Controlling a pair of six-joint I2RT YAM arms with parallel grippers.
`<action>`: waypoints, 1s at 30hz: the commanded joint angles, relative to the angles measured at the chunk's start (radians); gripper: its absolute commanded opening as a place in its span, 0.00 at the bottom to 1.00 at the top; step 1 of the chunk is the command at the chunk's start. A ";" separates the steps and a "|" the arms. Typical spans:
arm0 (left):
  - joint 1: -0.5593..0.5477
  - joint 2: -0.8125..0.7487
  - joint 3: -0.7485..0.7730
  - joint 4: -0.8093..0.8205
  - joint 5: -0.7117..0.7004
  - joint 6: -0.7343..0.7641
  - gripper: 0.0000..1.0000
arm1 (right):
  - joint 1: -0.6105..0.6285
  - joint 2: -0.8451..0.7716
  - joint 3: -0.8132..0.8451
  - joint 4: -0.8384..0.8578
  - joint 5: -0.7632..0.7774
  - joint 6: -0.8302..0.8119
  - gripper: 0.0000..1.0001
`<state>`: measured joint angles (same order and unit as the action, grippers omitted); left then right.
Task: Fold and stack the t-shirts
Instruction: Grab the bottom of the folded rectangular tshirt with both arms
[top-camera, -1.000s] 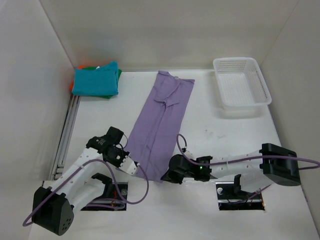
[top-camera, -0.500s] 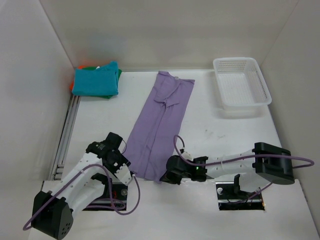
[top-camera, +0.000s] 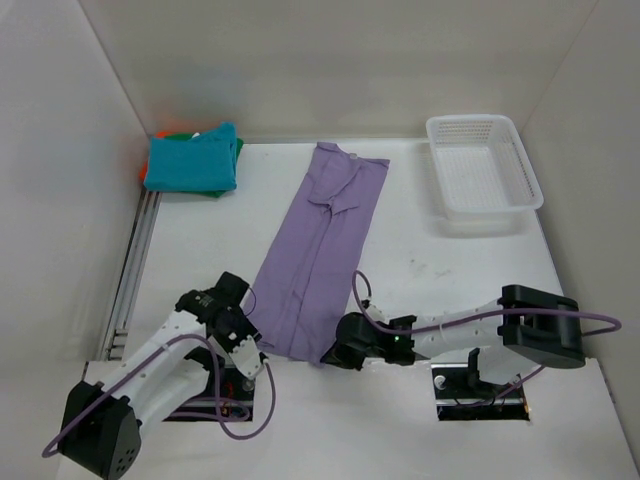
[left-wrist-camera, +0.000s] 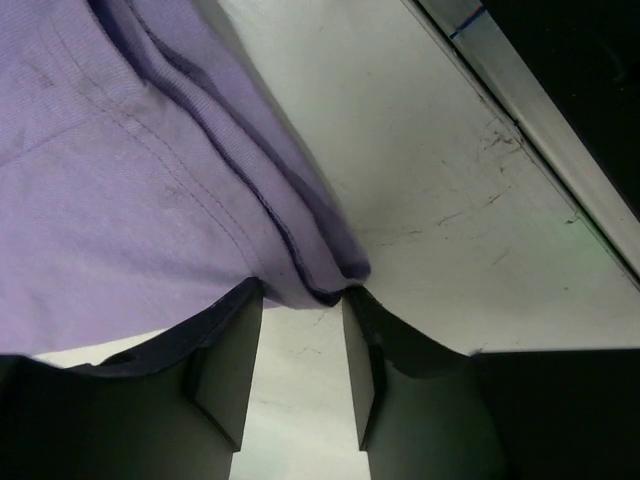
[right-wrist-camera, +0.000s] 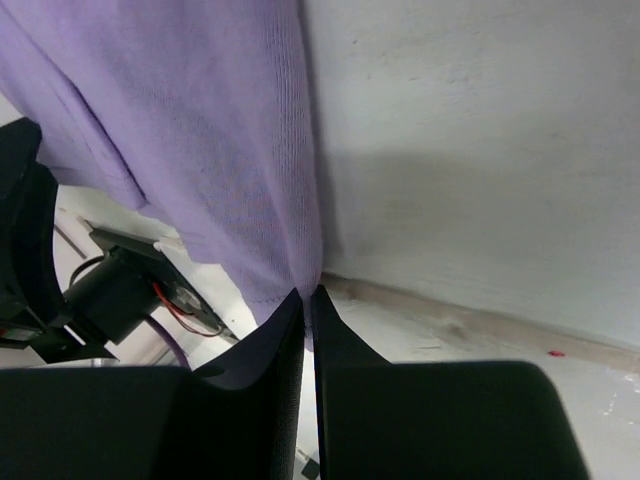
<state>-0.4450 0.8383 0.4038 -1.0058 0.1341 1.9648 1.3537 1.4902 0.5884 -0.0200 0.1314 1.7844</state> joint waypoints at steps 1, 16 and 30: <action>-0.002 0.051 -0.016 -0.007 0.052 0.068 0.29 | -0.017 0.004 -0.016 0.086 -0.012 -0.002 0.11; 0.075 0.249 0.403 -0.139 0.262 -0.253 0.00 | -0.064 -0.030 0.065 0.085 -0.046 -0.079 0.09; 0.105 0.448 0.676 0.056 0.325 -0.401 0.00 | -0.379 -0.140 0.202 -0.075 -0.095 -0.310 0.06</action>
<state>-0.3496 1.2430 0.9737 -1.0206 0.3805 1.6176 1.0248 1.3811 0.7380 -0.0605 0.0502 1.5677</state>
